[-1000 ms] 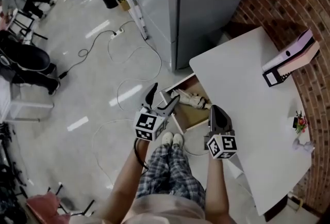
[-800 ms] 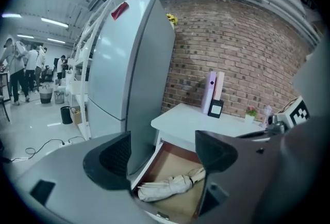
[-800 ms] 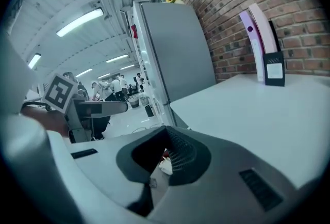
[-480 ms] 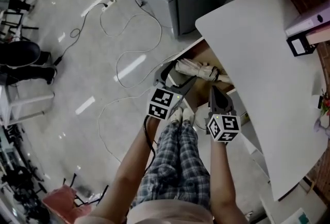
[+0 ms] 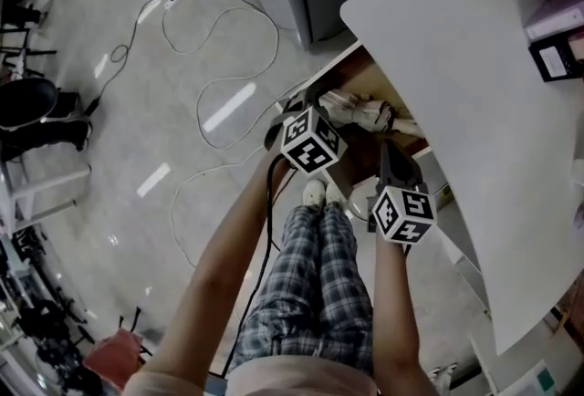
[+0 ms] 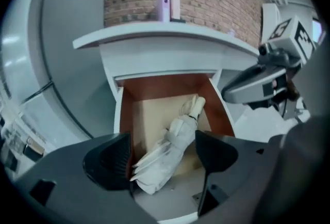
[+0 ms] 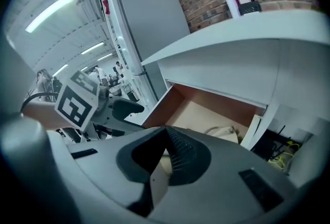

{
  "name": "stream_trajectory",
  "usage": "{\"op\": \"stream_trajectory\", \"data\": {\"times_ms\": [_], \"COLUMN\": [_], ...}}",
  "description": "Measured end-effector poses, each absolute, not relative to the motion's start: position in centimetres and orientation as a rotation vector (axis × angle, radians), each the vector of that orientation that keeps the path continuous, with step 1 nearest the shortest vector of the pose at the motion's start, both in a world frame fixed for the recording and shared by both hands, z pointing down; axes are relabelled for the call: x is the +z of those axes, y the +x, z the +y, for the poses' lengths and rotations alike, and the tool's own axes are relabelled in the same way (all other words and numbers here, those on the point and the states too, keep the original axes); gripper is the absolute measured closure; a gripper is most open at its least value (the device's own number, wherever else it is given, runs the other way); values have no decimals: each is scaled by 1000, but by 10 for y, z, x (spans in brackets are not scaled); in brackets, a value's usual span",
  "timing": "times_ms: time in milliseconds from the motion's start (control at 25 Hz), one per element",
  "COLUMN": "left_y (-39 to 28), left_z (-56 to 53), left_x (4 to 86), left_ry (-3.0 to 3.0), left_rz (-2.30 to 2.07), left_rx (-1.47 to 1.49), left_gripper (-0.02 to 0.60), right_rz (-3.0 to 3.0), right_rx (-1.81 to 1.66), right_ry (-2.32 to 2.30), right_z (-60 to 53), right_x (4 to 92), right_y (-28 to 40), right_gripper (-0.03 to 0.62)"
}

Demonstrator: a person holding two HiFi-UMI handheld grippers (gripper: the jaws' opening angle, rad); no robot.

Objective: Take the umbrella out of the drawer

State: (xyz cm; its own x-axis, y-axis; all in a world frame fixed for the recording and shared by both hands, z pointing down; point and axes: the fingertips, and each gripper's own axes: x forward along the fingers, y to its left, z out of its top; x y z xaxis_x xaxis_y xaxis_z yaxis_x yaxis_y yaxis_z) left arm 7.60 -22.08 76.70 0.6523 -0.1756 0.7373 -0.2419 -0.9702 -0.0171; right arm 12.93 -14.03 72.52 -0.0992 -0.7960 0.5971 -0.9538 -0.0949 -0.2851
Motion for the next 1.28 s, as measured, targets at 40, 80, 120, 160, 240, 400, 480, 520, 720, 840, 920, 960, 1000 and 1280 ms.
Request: {"op": "stream_trajectory", "data": {"times_ms": [40, 80, 120, 160, 240, 400, 480, 520, 720, 840, 920, 960, 1000, 1280], "left_y": [78, 81, 84, 87, 91, 93, 96, 98, 111, 120, 123, 122, 122, 118], "left_z": [-218, -215, -211, -208, -202, -193, -193, -194, -200, -203, -203, -203, -202, -198], "left_x": [778, 789, 799, 809, 827, 868, 885, 890, 905, 916, 920, 921, 921, 910], "left_ry": [2785, 2785, 2782, 2779, 2777, 2766, 2755, 2754, 2775, 2777, 2780, 2784, 2788, 2806], "left_rz": [-282, -211, -142, -77, 43, 225, 244, 238, 249, 228, 219, 225, 231, 263], "left_rx": [1310, 1384, 1447, 1505, 1626, 1860, 1904, 1908, 1930, 1930, 1921, 1922, 1925, 1947], "left_gripper": [202, 202, 202, 202, 202, 202, 202, 202, 202, 202, 204, 204, 213, 301], "right_rz": [-1919, -1900, -1882, -1867, -1849, -1844, -1848, -1851, -1857, -1846, -1840, -1836, -1831, -1802], "right_rx": [990, 1006, 1020, 1032, 1051, 1071, 1071, 1068, 1059, 1059, 1062, 1065, 1069, 1106], "right_ry": [1940, 1947, 1952, 1955, 1956, 1962, 1961, 1959, 1964, 1977, 1983, 1986, 1989, 1995], "right_z": [-140, -140, -140, -141, -142, -142, -142, -142, -144, -141, -138, -137, -136, -127], "right_x": [729, 734, 738, 742, 749, 760, 764, 764, 761, 765, 767, 767, 767, 765], "right_y": [132, 135, 138, 140, 143, 145, 145, 145, 148, 155, 158, 159, 160, 164], "right_gripper": [576, 576, 576, 576, 576, 576, 576, 576, 576, 576, 576, 576, 576, 576]}}
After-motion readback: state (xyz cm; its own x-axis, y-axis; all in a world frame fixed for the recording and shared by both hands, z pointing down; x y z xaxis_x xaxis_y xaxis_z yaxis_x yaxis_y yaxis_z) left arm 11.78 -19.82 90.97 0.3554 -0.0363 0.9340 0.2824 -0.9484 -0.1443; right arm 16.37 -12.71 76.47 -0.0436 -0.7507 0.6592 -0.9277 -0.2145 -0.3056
